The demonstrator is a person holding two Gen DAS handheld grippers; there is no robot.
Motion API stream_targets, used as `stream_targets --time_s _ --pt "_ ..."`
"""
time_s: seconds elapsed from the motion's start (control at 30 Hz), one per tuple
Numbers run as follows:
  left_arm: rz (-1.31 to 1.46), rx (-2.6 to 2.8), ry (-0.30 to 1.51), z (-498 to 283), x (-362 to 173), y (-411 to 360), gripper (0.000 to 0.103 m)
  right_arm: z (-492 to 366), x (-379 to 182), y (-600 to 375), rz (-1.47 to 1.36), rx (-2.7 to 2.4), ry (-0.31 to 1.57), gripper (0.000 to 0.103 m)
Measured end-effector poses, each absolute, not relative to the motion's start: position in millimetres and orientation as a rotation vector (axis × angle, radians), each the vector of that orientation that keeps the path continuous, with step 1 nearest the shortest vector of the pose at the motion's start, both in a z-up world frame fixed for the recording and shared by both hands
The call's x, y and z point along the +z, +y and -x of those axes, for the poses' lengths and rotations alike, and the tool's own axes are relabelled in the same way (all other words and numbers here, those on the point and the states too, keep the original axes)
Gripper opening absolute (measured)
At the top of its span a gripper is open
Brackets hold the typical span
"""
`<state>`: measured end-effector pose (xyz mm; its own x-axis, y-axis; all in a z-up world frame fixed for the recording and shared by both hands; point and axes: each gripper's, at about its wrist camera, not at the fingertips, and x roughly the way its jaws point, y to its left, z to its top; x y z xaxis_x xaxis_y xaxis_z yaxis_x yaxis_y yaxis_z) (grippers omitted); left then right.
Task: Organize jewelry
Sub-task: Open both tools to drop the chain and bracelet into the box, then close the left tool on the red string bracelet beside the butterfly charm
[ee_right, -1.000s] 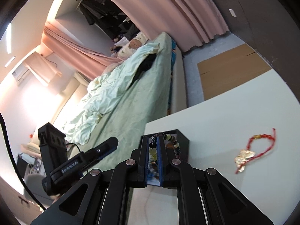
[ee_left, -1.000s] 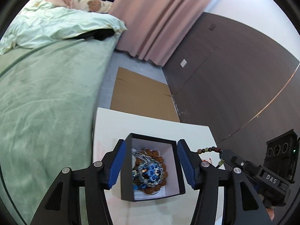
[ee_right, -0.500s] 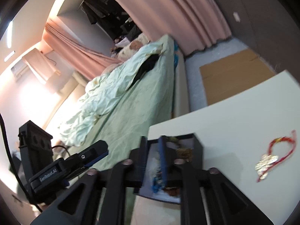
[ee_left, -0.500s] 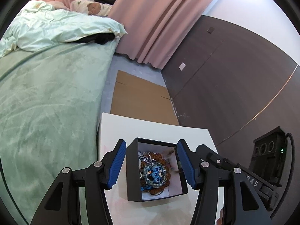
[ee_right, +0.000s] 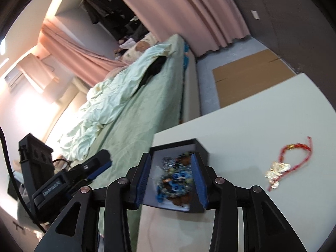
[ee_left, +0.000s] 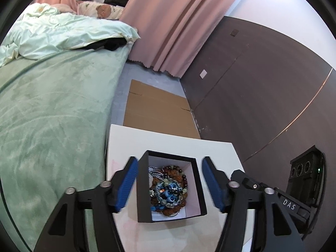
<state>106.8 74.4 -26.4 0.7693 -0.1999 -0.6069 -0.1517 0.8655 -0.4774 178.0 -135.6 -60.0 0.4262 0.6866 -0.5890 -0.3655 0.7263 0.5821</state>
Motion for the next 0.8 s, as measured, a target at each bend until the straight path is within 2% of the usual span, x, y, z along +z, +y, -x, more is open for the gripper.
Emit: stream_targets --time_s 0.1,0.17,0.23,0.27,0.43,0.8 --pt "0.516 -0.031 0.676 -104.1 -23.9 64.4 0.087 -178.1 -55.4 -152.9 -0.399 0.622 0.911 0.049" --pt "0.501 -0.038 0.662 -102.8 -22.1 56.1 0.091 -176.8 -51.8 -163.8 -0.402 0.589 0.895 0.062" --pt "0.488 -0.039 0.653 -102.2 -21.0 48.8 0.093 -174.5 -48.3 -178.0 -0.426 0.56 0.876 0.083" --pt "0.489 -0.042 0.648 -101.9 -20.5 45.4 0.094 -173.1 -46.8 -185.8 -0.439 0.545 0.869 0.085" --pt "0.495 -0.066 0.633 -102.2 -18.4 28.5 0.1 -173.4 -45.0 -215.6 -0.479 0.517 0.874 0.087" --pt "0.449 -0.103 0.637 -112.6 -17.2 -11.9 0.1 -170.6 -41.6 -270.8 -0.557 0.445 0.867 0.089"
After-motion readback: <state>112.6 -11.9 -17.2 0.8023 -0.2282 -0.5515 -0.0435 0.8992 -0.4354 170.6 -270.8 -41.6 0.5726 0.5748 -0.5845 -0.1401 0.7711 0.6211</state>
